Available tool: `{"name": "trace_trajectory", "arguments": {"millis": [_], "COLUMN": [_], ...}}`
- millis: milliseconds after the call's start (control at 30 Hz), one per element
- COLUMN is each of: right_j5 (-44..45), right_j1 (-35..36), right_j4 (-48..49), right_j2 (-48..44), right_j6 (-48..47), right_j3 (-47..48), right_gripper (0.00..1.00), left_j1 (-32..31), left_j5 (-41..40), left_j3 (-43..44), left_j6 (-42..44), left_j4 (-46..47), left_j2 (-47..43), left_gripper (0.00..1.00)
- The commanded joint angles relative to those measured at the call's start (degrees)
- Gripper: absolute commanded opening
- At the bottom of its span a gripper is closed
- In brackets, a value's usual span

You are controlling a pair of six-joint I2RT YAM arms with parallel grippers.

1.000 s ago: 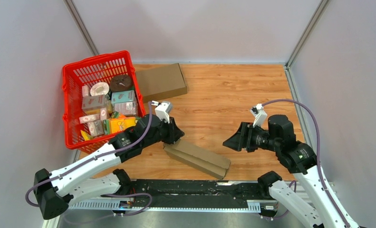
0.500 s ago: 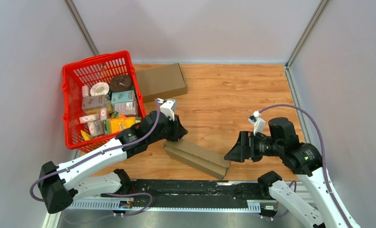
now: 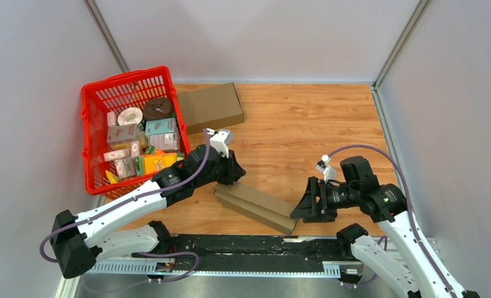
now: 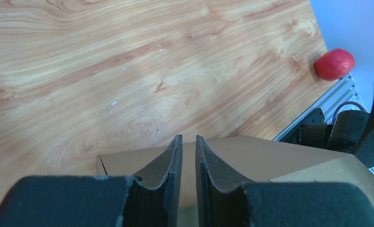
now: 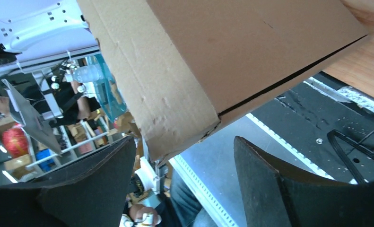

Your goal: Fold the paper box

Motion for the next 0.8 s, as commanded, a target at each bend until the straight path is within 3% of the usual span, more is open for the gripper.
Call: {"name": "trace_trajectory", "arguments": {"millis": [0, 433, 667, 767], "right_j5": [-3.9, -1.3, 1.3, 4.4], "right_j1": [-0.8, -2.9, -2.9, -2.9], "right_j4": [4.7, 7.6, 10.1, 12.7], "right_j2": [0.9, 3.6, 7.7, 10.3], "right_j6": [4.5, 3.1, 0.9, -0.5], "right_j3": [-2.0, -8.0, -4.8, -5.1], "right_gripper": [0.76, 0.42, 0.41, 0.32], "left_j1": [0.1, 0.1, 0.1, 0.1], "left_j5": [0.5, 1.1, 1.5, 1.4], "left_j3": [0.4, 0.5, 0.4, 0.5], "left_j6": [0.7, 0.7, 0.5, 0.4], "left_j4": [-2.2, -1.7, 0.7, 1.8], "left_j2": [0.5, 1.5, 3.6, 4.9], "left_gripper": [0.24, 0.24, 0.24, 0.24]}}
